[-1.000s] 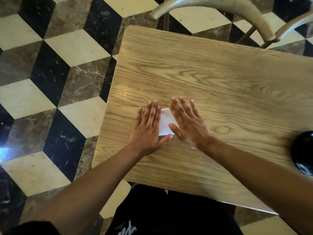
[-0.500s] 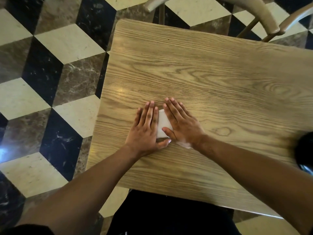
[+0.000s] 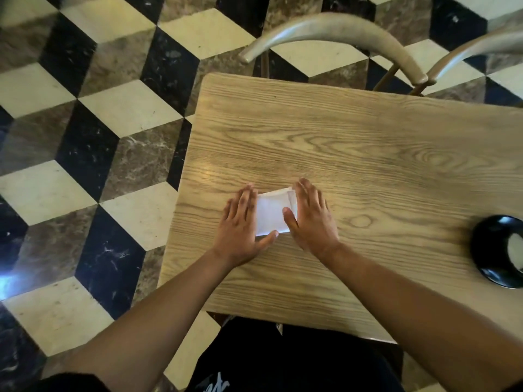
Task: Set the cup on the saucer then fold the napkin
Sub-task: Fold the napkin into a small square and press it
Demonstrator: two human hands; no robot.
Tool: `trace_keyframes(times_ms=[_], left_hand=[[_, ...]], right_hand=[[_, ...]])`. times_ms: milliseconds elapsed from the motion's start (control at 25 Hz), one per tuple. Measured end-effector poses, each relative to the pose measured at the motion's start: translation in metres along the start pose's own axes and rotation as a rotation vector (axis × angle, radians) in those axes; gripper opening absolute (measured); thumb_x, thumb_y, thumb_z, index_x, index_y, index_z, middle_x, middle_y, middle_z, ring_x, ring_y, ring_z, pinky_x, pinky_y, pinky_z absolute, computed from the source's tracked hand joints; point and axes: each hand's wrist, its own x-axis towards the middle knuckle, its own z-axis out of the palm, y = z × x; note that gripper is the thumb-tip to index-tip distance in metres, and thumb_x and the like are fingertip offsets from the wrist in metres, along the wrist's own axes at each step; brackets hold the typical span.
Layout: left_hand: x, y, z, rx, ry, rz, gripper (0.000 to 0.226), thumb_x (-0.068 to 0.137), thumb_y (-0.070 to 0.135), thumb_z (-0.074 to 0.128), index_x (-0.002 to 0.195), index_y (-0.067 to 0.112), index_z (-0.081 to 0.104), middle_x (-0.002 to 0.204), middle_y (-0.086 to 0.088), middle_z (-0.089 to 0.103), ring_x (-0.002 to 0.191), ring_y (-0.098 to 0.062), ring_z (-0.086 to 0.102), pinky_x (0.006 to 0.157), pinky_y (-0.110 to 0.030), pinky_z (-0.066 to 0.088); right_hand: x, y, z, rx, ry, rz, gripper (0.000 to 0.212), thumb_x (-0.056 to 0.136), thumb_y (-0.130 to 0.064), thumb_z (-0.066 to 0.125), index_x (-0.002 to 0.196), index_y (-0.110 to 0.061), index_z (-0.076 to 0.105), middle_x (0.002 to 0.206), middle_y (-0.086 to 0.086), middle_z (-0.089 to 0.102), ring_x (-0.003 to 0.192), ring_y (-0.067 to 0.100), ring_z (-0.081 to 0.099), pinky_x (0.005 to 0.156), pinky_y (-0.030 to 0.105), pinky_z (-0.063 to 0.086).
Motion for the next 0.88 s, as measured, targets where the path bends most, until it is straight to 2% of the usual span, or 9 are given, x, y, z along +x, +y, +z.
trace_keyframes(times_ms=[120, 200, 320, 440, 520, 600, 680, 760, 880], left_hand=[[-0.011, 0.008, -0.006, -0.181, 0.164, -0.226, 0.066, 0.094, 0.041, 0.056, 0.146, 0.001, 0.047, 0.142, -0.018, 0.053, 0.133, -0.038, 0.048, 0.113, -0.049, 0.038], [-0.006, 0.019, -0.013, -0.424, 0.193, -0.52, 0.043, 0.094, 0.028, 0.061, 0.132, 0.008, 0.061, 0.123, -0.01, 0.066, 0.117, -0.032, 0.06, 0.099, -0.041, 0.048], [-0.002, 0.031, -0.017, -0.62, 0.187, -0.811, 0.036, 0.092, 0.026, 0.062, 0.124, 0.01, 0.069, 0.114, -0.005, 0.074, 0.11, -0.025, 0.067, 0.087, -0.026, 0.043], [0.0, 0.037, -0.02, -0.705, 0.191, -0.919, 0.029, 0.09, 0.025, 0.063, 0.112, 0.008, 0.073, 0.109, -0.008, 0.076, 0.107, -0.028, 0.067, 0.083, -0.028, 0.043], [-0.001, 0.033, -0.017, -0.771, 0.16, -0.948, 0.024, 0.088, 0.023, 0.063, 0.095, 0.004, 0.074, 0.095, -0.013, 0.075, 0.094, -0.033, 0.068, 0.078, -0.035, 0.048], [-0.005, 0.027, -0.016, -0.883, 0.136, -0.972, 0.018, 0.084, 0.019, 0.065, 0.088, 0.004, 0.073, 0.083, -0.008, 0.071, 0.077, -0.026, 0.063, 0.066, -0.033, 0.045], [-0.012, 0.021, -0.017, -0.986, 0.112, -0.979, 0.008, 0.08, 0.013, 0.069, 0.079, 0.005, 0.071, 0.073, -0.002, 0.064, 0.069, -0.019, 0.055, 0.059, -0.029, 0.039], [-0.017, 0.016, -0.02, -1.089, 0.072, -1.024, 0.009, 0.077, 0.007, 0.071, 0.068, 0.008, 0.068, 0.066, -0.004, 0.059, 0.068, -0.021, 0.053, 0.061, -0.03, 0.04], [-0.026, 0.011, -0.023, -1.243, 0.006, -1.105, 0.003, 0.075, 0.003, 0.072, 0.073, 0.005, 0.071, 0.078, -0.015, 0.065, 0.072, -0.028, 0.06, 0.065, -0.036, 0.045]], right_hand=[[-0.017, -0.012, -0.002, 0.259, 0.077, 0.31, 0.053, 0.094, -0.022, 0.058, 0.144, -0.008, 0.049, 0.133, 0.015, 0.056, 0.122, 0.035, 0.051, 0.106, 0.046, 0.042], [-0.022, -0.019, -0.004, 0.371, 0.043, 0.467, 0.047, 0.092, -0.023, 0.056, 0.138, -0.013, 0.054, 0.127, 0.008, 0.059, 0.117, 0.03, 0.056, 0.098, 0.042, 0.047], [-0.022, -0.03, -0.006, 0.477, 0.051, 0.631, 0.031, 0.091, -0.024, 0.056, 0.121, -0.016, 0.062, 0.114, 0.001, 0.065, 0.108, 0.025, 0.06, 0.089, 0.036, 0.048], [-0.018, -0.037, -0.007, 0.567, 0.038, 0.794, 0.004, 0.089, -0.025, 0.056, 0.086, -0.025, 0.058, 0.081, -0.012, 0.062, 0.092, 0.023, 0.059, 0.078, 0.03, 0.042], [-0.019, -0.037, -0.004, 0.584, 0.009, 0.856, 0.017, 0.089, -0.025, 0.056, 0.075, -0.017, 0.062, 0.074, -0.003, 0.065, 0.082, 0.024, 0.057, 0.07, 0.03, 0.04], [-0.023, -0.036, -0.003, 0.598, -0.029, 0.903, 0.03, 0.089, -0.027, 0.056, 0.062, -0.014, 0.057, 0.064, -0.001, 0.059, 0.073, 0.026, 0.056, 0.06, 0.031, 0.039], [-0.028, -0.035, -0.002, 0.698, -0.097, 0.926, 0.035, 0.091, -0.032, 0.057, 0.06, -0.016, 0.055, 0.065, -0.001, 0.058, 0.069, 0.025, 0.056, 0.061, 0.03, 0.042], [-0.033, -0.037, -0.002, 0.848, -0.143, 0.955, 0.03, 0.091, -0.037, 0.059, 0.067, -0.019, 0.06, 0.07, 0.0, 0.06, 0.066, 0.021, 0.056, 0.062, 0.029, 0.044], [-0.042, -0.04, 0.001, 0.819, -0.167, 0.957, 0.032, 0.089, -0.038, 0.064, 0.068, -0.015, 0.062, 0.063, 0.004, 0.058, 0.057, 0.022, 0.055, 0.055, 0.031, 0.04]])
